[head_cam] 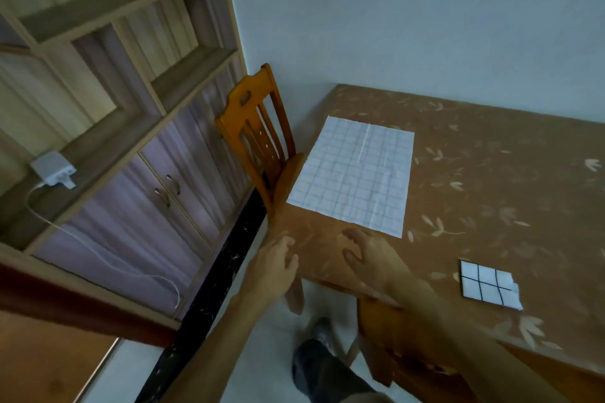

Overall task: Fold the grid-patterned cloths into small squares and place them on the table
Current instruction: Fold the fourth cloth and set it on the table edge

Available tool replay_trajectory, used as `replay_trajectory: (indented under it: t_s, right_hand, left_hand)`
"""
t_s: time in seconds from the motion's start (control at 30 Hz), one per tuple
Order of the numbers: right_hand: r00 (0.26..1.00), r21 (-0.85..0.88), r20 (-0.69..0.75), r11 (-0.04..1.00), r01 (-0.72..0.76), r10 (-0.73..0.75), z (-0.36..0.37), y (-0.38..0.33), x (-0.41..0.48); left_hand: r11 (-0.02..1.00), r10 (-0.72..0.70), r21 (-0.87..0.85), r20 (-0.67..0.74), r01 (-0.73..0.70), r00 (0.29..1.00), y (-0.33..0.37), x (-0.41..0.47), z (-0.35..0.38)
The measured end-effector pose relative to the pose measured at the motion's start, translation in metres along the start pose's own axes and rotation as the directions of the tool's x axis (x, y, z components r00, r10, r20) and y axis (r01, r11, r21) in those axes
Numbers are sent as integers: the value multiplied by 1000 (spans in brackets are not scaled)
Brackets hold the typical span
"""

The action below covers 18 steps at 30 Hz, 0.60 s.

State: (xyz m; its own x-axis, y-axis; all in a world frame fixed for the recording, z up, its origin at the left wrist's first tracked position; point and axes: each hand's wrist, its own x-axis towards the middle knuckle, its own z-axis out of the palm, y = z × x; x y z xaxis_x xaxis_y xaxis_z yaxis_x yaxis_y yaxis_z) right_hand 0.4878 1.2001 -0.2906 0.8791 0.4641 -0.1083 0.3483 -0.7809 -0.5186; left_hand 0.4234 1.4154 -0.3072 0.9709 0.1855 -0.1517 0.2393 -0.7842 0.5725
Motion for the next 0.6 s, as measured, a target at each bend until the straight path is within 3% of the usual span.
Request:
replay_trajectory:
  t_s: [0.23, 0.4, 0.5, 0.6]
  right_hand:
    - [974, 107, 72, 969, -223, 217, 16, 30, 75]
    - [915, 130, 102, 906, -402, 391, 28, 64, 108]
    - [819, 154, 28, 807, -571, 574, 39, 83, 115]
    - [652, 229, -18, 638, -735, 758, 45, 102, 120]
  left_hand:
    - [992, 3, 124, 200, -29, 980, -6, 94, 2]
    - [983, 15, 169, 313, -71, 950, 6, 144, 26]
    - [977, 40, 179, 389, -118, 920, 16, 162, 44]
    - [965, 73, 193, 463, -181, 883, 23, 177, 63]
